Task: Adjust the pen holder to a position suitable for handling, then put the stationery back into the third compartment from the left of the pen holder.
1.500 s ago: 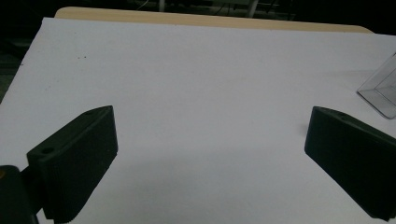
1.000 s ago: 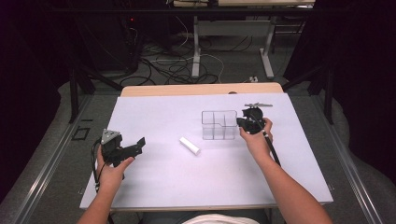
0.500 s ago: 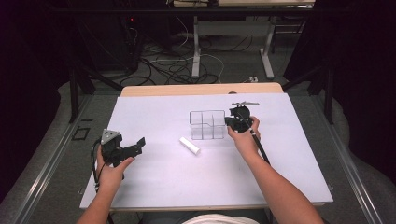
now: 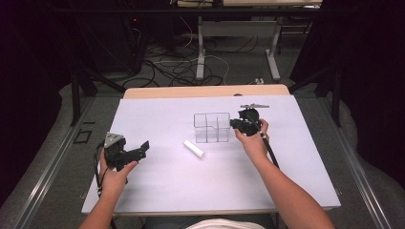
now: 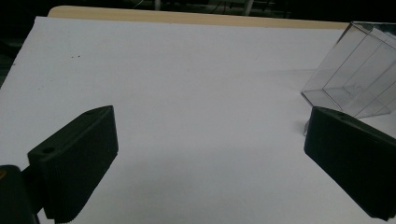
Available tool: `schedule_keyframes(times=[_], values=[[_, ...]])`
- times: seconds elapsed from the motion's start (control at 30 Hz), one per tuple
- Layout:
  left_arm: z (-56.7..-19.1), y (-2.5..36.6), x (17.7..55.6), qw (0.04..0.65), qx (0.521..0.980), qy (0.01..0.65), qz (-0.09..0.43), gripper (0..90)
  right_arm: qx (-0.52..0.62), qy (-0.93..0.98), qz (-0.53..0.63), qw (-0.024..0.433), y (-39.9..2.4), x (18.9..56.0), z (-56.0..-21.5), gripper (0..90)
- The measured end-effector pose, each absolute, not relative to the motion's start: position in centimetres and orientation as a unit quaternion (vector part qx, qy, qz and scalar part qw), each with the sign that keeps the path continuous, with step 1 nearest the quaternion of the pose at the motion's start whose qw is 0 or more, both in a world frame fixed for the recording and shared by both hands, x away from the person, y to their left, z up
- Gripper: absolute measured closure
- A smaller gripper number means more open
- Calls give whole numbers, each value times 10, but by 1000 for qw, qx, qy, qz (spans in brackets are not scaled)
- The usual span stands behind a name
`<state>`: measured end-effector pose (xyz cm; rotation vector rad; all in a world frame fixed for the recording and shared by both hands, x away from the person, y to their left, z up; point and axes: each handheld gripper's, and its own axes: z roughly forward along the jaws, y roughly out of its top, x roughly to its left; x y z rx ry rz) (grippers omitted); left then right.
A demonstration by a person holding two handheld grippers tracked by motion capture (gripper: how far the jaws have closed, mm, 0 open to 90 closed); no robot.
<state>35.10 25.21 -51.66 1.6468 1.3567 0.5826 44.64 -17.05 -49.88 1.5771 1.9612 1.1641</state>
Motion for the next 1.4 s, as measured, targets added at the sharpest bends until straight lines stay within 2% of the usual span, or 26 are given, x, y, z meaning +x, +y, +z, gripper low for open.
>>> schedule_keyframes(times=[0.1, 0.27, 0.93, 1.4], values=[[-516, 253, 351, 449, 665, 549, 235, 30, 545, 698, 424, 189, -173, 441, -495, 729], [-516, 252, 351, 449, 664, 550, 236, 32, 509, 709, 446, 199, -172, 430, -488, 623], [-516, 254, 350, 447, 663, 550, 239, 34, 384, 757, 495, 184, -147, 402, -485, 332], [-516, 253, 351, 443, 669, 547, 239, 34, 333, 803, 467, 160, -115, 392, -506, 302]])
